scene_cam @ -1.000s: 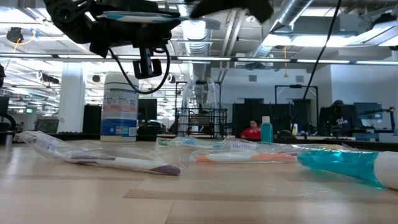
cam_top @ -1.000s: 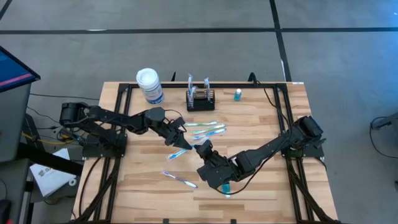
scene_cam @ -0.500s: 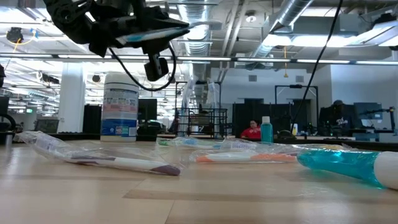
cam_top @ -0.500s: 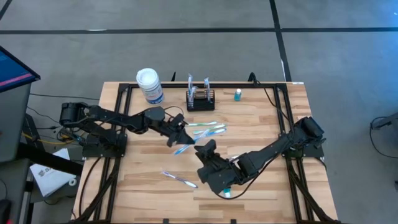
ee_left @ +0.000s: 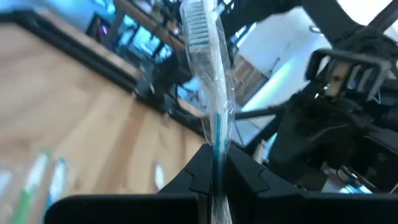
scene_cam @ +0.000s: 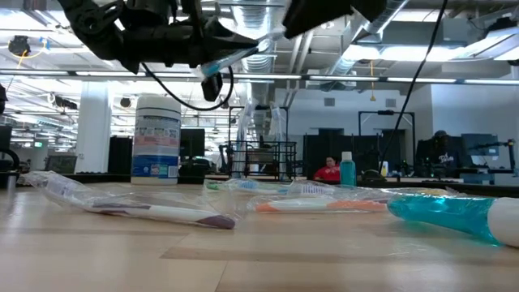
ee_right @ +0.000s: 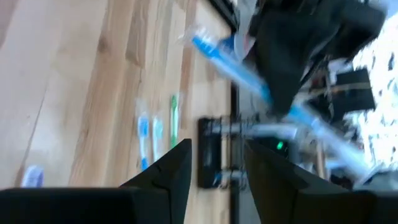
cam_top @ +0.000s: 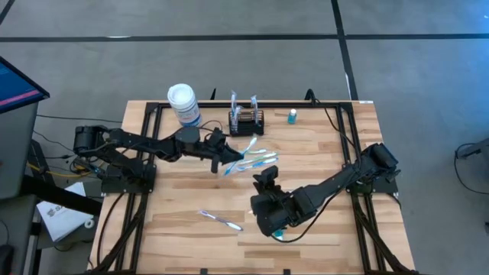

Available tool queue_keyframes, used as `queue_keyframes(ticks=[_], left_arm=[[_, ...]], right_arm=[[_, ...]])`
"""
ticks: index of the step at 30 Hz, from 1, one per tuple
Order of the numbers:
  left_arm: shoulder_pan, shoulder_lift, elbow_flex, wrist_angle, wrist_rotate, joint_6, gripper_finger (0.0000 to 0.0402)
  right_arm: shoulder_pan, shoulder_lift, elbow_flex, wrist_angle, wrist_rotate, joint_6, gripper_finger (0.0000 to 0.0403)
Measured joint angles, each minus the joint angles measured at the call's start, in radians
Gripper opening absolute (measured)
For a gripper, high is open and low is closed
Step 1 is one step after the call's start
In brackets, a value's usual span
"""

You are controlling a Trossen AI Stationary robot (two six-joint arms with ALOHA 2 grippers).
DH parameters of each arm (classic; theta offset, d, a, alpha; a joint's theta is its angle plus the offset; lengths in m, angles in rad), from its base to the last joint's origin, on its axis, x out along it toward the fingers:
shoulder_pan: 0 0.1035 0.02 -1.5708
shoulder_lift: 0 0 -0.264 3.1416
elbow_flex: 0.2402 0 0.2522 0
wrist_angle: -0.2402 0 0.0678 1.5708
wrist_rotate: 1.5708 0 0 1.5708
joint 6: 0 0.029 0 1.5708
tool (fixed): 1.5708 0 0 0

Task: Pick & Place toothbrushing station
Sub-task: Put the bottom blue toothbrush into the black wire organizer

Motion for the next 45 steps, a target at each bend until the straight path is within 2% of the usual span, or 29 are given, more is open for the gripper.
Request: queue_keyframes(ticks=[11, 15, 20, 24, 30, 33, 38, 42, 45], left_arm=[[0.040, 0.000, -0.002, 0.057, -0.231, 0.214, 0.0012], [0.073, 0.000, -0.049, 0.188, -0.275, 0.231, 0.0012], [0.102, 0.000, -0.136, 0.381, -0.376, 0.267, 0.0012], [0.090, 0.000, -0.168, 0.412, -0.395, 0.283, 0.0012], [0.009, 0.000, -0.179, 0.449, -0.396, 0.461, 0.0012], [-0.018, 0.000, -0.179, 0.462, -0.398, 0.490, 0.0012], [-0.024, 0.000, -0.179, 0.462, -0.400, 0.491, 0.0012], [-0.024, 0.000, -0.179, 0.462, -0.391, 0.489, 0.0012], [-0.020, 0.000, -0.179, 0.462, -0.377, 0.489, 0.0012]], right_arm=[[-0.042, 0.000, 0.000, -0.279, -0.022, 0.404, 0.0131], [-0.058, 0.000, 0.000, -0.411, -0.022, 0.567, 0.0131], [-0.058, 0.000, 0.000, -0.511, -0.015, 0.719, 0.0131], [-0.064, 0.000, 0.000, -0.528, 0.032, 0.765, 0.0131], [-0.082, 0.000, 0.000, -0.494, 0.092, 0.795, 0.0131], [-0.089, 0.000, 0.000, -0.461, 0.125, 0.795, 0.0131], [-0.101, -0.001, -0.012, -0.392, 0.117, 0.772, 0.0131], [-0.126, -0.004, -0.095, -0.212, 0.030, 0.700, 0.0123], [-0.150, -0.010, -0.193, 0.071, -0.108, 0.530, 0.0113]])
